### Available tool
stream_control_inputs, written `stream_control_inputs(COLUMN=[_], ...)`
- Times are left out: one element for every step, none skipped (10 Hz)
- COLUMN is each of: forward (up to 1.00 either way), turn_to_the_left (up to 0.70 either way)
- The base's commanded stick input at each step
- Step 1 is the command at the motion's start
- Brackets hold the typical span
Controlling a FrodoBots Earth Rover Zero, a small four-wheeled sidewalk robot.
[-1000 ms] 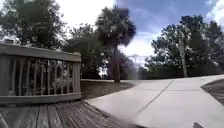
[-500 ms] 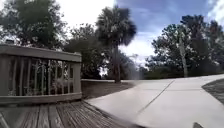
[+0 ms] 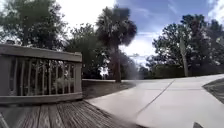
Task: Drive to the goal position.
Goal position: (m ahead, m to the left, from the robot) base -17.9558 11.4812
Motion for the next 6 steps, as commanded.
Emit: stream_control_inputs(forward=[0.00,0.00,0.37,0.45,0.45,0.45], turn_to_the_left=[0.45,0.45,0.30,0.27,0.27,0.27])
